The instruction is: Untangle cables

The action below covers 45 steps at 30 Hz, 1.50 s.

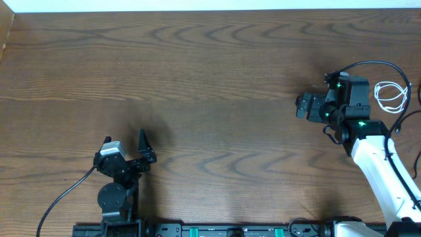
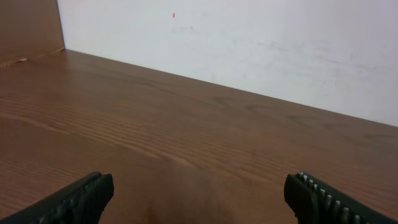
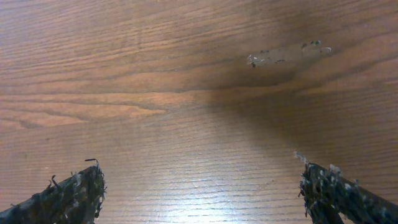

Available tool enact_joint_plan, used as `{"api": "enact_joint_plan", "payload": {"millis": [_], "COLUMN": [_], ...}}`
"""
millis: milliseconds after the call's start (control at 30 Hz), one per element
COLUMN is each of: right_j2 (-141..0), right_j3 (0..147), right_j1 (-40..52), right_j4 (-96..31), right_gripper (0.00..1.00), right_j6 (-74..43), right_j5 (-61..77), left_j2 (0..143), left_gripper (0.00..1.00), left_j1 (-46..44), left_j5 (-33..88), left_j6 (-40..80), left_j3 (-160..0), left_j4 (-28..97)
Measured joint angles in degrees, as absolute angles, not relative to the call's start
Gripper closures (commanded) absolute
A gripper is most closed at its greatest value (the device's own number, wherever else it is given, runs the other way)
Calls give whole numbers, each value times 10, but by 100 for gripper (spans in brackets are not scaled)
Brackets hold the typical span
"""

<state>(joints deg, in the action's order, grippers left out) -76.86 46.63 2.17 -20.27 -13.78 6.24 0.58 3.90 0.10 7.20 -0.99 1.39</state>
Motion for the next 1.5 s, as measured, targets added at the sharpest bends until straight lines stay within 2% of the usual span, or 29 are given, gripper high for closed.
{"api": "enact_joint_plan", "payload": {"millis": [1033, 1167, 1500], "right_j2": [-758, -717, -571], "right_j3": [457, 412, 192], "right_j1": [22, 22, 22], "right_j4": [-201, -147, 70], "right_gripper": [1, 1, 1], "right_j6": [-138, -138, -138], "right_j5": [60, 57, 56], "left_j2": [6, 6, 6], "left_gripper": [7, 7, 7], "left_j1": [39, 39, 39], "left_j5": [1, 1, 1], "left_j6": [72, 72, 72], "left_j3": [-10, -10, -12], "left_j4": [14, 14, 17]}}
